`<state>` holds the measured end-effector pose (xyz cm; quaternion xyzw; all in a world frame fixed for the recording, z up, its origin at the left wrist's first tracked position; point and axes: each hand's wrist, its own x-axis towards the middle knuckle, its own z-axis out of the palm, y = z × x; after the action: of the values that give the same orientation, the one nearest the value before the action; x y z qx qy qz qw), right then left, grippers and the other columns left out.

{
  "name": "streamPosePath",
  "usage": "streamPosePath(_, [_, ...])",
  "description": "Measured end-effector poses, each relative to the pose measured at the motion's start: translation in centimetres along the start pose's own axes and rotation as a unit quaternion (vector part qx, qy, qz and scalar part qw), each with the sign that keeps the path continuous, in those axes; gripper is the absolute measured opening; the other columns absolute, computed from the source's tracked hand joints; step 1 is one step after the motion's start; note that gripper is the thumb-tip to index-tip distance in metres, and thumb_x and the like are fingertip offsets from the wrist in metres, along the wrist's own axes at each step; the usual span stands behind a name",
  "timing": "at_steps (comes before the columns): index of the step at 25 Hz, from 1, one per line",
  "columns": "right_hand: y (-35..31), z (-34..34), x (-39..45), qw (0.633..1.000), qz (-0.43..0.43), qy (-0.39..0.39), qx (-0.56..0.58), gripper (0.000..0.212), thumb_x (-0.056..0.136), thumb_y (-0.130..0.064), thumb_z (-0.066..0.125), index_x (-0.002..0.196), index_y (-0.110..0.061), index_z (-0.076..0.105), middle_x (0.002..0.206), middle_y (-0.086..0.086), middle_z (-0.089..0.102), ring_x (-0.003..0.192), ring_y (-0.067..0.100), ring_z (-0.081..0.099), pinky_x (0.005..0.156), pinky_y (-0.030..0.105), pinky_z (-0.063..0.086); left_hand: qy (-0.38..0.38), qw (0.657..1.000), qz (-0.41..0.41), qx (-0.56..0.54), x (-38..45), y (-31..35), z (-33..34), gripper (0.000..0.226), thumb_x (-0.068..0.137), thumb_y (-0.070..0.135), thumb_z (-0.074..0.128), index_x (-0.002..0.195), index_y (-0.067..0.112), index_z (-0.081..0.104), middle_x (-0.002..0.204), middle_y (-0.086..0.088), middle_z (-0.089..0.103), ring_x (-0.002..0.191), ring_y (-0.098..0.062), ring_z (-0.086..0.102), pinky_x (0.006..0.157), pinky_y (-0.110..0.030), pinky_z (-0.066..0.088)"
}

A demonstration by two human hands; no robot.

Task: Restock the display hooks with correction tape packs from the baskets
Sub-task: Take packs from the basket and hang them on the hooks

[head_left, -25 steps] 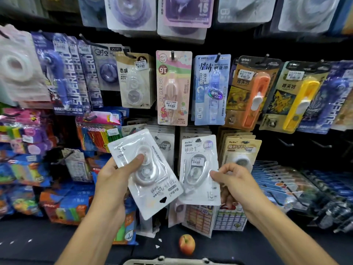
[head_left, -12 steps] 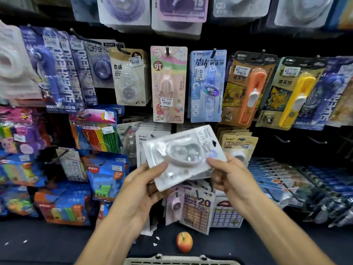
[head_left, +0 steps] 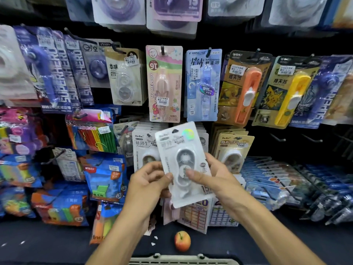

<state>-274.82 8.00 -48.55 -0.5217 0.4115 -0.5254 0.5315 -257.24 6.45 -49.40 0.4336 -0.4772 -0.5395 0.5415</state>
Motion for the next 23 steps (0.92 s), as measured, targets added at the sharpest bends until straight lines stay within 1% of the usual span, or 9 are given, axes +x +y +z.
streamPosePath(2, [0.6,-0.2,0.0,0.999,0.006,0.031,-0.032,0.041,0.085,-0.008,0.077,0.122,-0.016,0.061,0.106,0.005,0.078,0.083,0.021,0.075,0.053,0.029,0.058,0.02,0.999,0.027,0.024,0.3,0.0,-0.3,0.022,0.095,-0.002,0.062,0.096,0.019,0.07,0.079,0.004,0.078,0.065,-0.004,0.071,0.053,-0.016,0.055])
streamPosePath(4, [1.7,0.1,-0.1,0.989,0.023,0.144,-0.025,0.019,0.092,-0.009,0.07,0.109,-0.016,0.064,0.091,0.003,0.079,0.067,0.018,0.073,0.041,0.028,0.052,0.014,0.984,0.089,0.156,0.7,-0.2,-0.8,0.035,0.098,0.004,0.06,0.108,0.037,0.067,0.102,0.021,0.075,0.092,0.012,0.067,0.079,-0.014,0.055])
streamPosePath(7, [4.3,1.3,-0.6,0.964,0.032,0.262,-0.002,0.007,0.097,-0.01,0.063,0.095,-0.016,0.066,0.083,-0.002,0.078,0.072,0.017,0.074,0.055,0.03,0.056,-0.023,0.89,0.156,0.427,1.1,-0.5,-2.1,0.057,0.1,0.02,0.058,0.148,0.044,0.041,0.153,0.026,0.035,0.145,-0.002,0.031,0.118,-0.033,0.029])
streamPosePath(10, [5.6,2.4,-1.1,0.949,0.018,0.313,-0.044,0.012,0.097,-0.013,0.063,0.089,-0.022,0.067,0.089,-0.001,0.077,0.087,0.024,0.071,0.077,0.042,0.055,-0.042,0.867,0.128,0.48,1.4,-0.8,-2.8,0.069,0.099,0.031,0.058,0.158,0.042,0.022,0.166,0.021,0.007,0.154,-0.008,0.004,0.124,-0.038,0.016])
streamPosePath(15, [5.0,2.2,-1.1,0.945,0.013,0.326,-0.007,0.01,0.1,-0.018,0.059,0.093,-0.025,0.063,0.075,-0.004,0.073,0.047,0.009,0.054,0.044,0.025,0.042,-0.081,0.836,0.116,0.53,2.0,-1.8,-3.1,0.077,0.099,0.036,0.057,0.159,0.045,0.01,0.165,0.021,-0.016,0.154,-0.007,-0.013,0.127,-0.041,0.007])
streamPosePath(17, [5.0,2.0,-0.9,0.944,0.026,0.326,-0.038,0.007,0.099,-0.02,0.062,0.099,-0.027,0.059,0.088,0.0,0.074,0.05,0.01,0.056,0.047,0.026,0.044,-0.09,0.823,0.12,0.548,2.3,-2.2,-3.2,0.078,0.099,0.035,0.056,0.158,0.046,0.007,0.162,0.023,-0.023,0.153,-0.007,-0.018,0.128,-0.043,0.007])
streamPosePath(20, [4.4,0.6,-0.5,0.949,0.143,0.271,-0.075,0.045,0.096,-0.026,0.064,0.132,-0.031,0.039,0.1,0.0,0.068,0.06,0.022,0.067,0.05,0.033,0.054,-0.097,0.813,0.13,0.56,2.4,-2.8,-3.1,0.079,0.099,0.036,0.057,0.159,0.046,0.005,0.158,0.024,-0.03,0.147,-0.001,-0.025,0.128,-0.043,0.005])
streamPosePath(22, [4.1,-0.4,-0.6,0.923,0.213,0.209,-0.245,0.079,0.094,-0.036,0.062,0.153,-0.04,0.01,0.131,-0.005,0.057,0.104,0.028,0.07,0.082,0.043,0.06,-0.093,0.812,0.133,0.561,2.5,-3.2,-3.1,0.08,0.098,0.037,0.058,0.159,0.046,0.006,0.158,0.025,-0.031,0.148,-0.001,-0.025,0.127,-0.043,0.004])
streamPosePath(23, [4.4,-0.8,-0.7,0.888,0.17,0.189,-0.383,0.084,0.095,-0.04,0.059,0.155,-0.041,0.0,0.154,-0.005,0.04,0.131,0.027,0.055,0.102,0.046,0.048,-0.09,0.812,0.132,0.562,2.5,-3.2,-3.2,0.081,0.097,0.038,0.059,0.159,0.046,0.007,0.157,0.025,-0.031,0.149,-0.003,-0.023,0.127,-0.043,0.004])
